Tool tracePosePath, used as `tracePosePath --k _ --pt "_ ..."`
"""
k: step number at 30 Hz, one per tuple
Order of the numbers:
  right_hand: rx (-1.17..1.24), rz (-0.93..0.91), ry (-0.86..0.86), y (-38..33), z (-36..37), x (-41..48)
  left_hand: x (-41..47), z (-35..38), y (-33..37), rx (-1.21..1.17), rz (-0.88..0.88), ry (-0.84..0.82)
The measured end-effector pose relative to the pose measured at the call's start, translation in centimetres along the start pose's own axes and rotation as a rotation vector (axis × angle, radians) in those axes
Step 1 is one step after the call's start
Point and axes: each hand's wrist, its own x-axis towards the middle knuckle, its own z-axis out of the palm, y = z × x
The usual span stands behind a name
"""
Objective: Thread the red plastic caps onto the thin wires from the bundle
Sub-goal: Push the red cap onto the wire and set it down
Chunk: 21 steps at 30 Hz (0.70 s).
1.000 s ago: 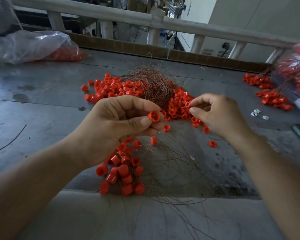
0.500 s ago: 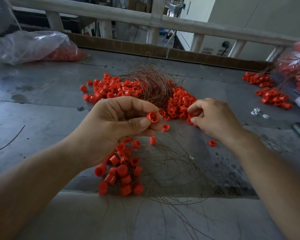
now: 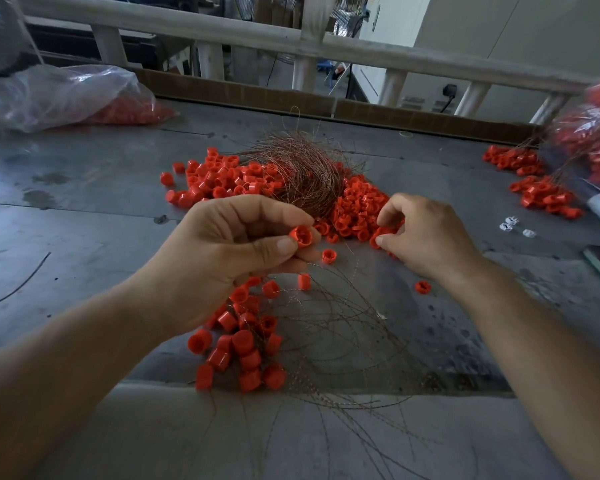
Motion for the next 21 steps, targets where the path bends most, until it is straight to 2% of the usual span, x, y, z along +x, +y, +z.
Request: tracePosePath --k 3,6,9,11,13,16,21 --pt "0.081 0.000 0.023 0.0 0.1 0.1 0.0 0.1 -0.1 0.014 0.000 -0.006" --pt "0.286 0.046 0.060 -0.1 -0.5 0.2 0.1 0.0 -0.1 0.008 -0.001 -0.004" --pt "0.673 0.090 0.026 -0.9 -1.5 0.1 0.1 -0.1 0.1 0.008 -0.005 0.004" --pt "0.971 0.128 -0.062 -1.8 -1.9 -0.3 0.0 0.0 0.1 0.015 -0.006 0.012" --pt "1.167 0.164 -0.170 -2.7 -2.1 -0.6 0.0 0.0 0.1 0.029 -0.006 0.020" --pt "1.309 0.194 -0.293 -3.7 -2.2 -1.2 -0.1 0.0 0.1 0.049 -0.011 0.023" --pt "1.386 0.211 -0.391 -4.7 -1.9 -1.8 0.0 0.2 0.2 0.060 -0.022 0.055"
